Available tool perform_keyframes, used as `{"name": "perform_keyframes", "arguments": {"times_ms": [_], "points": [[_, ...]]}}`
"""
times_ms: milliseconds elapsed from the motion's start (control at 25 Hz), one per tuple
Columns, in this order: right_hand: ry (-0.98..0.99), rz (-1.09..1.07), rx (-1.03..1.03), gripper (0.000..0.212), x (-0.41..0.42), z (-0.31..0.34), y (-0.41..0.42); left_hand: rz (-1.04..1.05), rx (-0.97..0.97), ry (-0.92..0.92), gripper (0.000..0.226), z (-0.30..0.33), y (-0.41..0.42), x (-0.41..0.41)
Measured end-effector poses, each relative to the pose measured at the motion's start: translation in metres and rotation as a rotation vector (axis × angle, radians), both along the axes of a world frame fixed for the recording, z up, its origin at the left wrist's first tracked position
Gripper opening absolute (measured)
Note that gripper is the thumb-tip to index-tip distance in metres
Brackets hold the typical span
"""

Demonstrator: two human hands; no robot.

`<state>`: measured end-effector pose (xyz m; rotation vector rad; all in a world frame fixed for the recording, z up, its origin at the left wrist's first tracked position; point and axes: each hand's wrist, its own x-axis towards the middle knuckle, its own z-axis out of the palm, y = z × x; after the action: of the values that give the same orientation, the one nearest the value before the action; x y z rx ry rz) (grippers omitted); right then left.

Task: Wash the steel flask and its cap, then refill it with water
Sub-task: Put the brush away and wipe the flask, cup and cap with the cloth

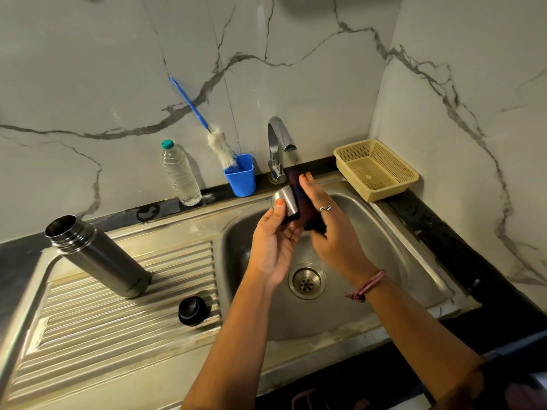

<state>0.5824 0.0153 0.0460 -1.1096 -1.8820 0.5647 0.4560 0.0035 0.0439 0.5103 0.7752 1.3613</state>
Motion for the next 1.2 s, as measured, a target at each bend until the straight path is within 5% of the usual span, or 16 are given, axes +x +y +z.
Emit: {"name": "perform_keyframes", "arguments": {"times_ms": [240, 400, 560, 760, 920, 1080, 1200], "points": [[0.079, 0.027, -0.069, 0.079, 0.0, 0.001, 0.007, -0.035, 0.053, 0.037, 0.03, 0.009, -0.004, 0.01], [-0.075, 0.047, 0.087, 0.071, -0.005, 0.0, 0.0, -0.04, 0.079, 0.003, 0.027, 0.003, 0.0, 0.006], [0.106, 0.042, -0.108, 0.078, 0.003, 0.001, 0.01, -0.023, 0.042, 0.022, 0.031, 0.002, -0.001, 0.002], [-0.142, 0.019, 0.139, 0.072, -0.001, -0.005, 0.006, -0.006, 0.005, -0.028, 0.033, 0.003, 0.001, 0.0], [0.067, 0.044, -0.075, 0.076, 0.001, 0.003, 0.014, -0.051, 0.015, 0.024, 0.03, 0.008, -0.002, 0.008], [-0.033, 0.082, 0.108, 0.073, -0.005, 0.003, 0.006, -0.05, 0.073, 0.006, 0.026, 0.011, 0.0, 0.008], [0.103, 0.102, -0.055, 0.074, 0.003, 0.002, 0.012, -0.037, 0.082, 0.019, 0.022, 0.006, 0.001, 0.006]]}}
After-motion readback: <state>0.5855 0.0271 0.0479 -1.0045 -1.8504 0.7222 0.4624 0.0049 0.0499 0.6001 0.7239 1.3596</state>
